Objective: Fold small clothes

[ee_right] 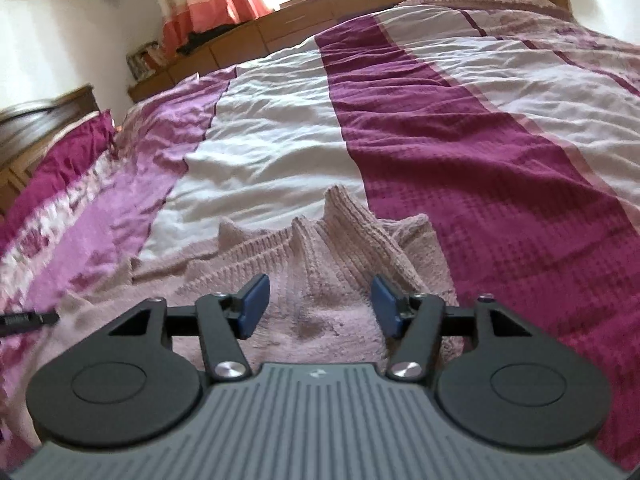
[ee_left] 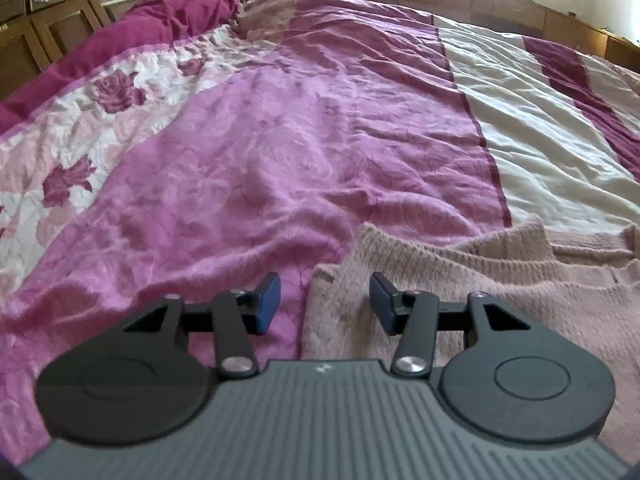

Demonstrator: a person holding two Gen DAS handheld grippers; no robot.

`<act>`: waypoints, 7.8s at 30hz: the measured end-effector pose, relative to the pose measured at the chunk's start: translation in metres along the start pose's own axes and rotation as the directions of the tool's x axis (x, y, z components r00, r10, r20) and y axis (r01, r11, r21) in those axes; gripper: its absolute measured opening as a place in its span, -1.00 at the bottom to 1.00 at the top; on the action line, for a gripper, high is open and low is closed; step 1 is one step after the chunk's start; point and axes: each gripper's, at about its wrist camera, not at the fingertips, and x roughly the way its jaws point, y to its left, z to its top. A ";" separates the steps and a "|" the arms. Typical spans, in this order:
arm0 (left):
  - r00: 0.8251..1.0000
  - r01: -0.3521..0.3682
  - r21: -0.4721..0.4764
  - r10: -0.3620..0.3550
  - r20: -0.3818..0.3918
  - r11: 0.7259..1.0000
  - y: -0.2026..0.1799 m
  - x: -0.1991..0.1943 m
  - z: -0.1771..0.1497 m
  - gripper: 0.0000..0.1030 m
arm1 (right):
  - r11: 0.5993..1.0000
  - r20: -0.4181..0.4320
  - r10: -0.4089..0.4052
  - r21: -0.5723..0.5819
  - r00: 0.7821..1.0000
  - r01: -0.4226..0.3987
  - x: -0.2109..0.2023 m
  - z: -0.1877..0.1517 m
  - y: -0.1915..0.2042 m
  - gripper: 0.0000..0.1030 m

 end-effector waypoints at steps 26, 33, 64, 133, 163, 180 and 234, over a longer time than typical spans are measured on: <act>0.979 0.112 -0.057 -0.120 -0.164 0.992 0.024 -0.090 -0.052 0.40 | 0.981 0.026 -0.039 0.191 0.999 0.033 -0.099 -0.043 -0.046 0.64; 0.974 0.105 -0.056 -0.114 -0.194 0.993 0.020 -0.099 -0.068 0.40 | 0.967 -0.001 -0.035 0.253 0.999 0.034 -0.107 -0.057 -0.058 0.64; 0.975 0.051 -0.030 -0.056 -0.213 0.998 0.009 -0.107 -0.090 0.70 | 0.961 -0.086 0.148 0.250 0.985 -0.122 -0.077 -0.065 -0.061 0.81; 0.985 0.006 0.019 -0.002 -0.172 1.000 0.042 -0.120 -0.080 0.70 | 0.925 0.100 0.249 0.270 0.963 -0.267 -0.071 -0.019 0.026 -0.43; 0.990 -0.059 -0.077 0.048 -0.136 0.995 0.115 -0.132 -0.082 0.70 | 0.905 -0.063 0.381 -0.179 0.922 -0.386 -0.044 -0.059 0.282 -0.46; 0.994 -0.008 -0.149 -0.009 -0.109 0.989 0.134 -0.131 -0.077 0.70 | 0.848 -0.239 0.375 -0.301 0.896 -0.436 -0.035 -0.118 0.314 0.22; 0.978 0.194 -0.132 -0.203 -0.056 0.972 0.057 -0.053 -0.024 0.06 | 0.963 -0.144 0.262 -0.033 0.954 -0.269 -0.053 -0.094 0.191 0.43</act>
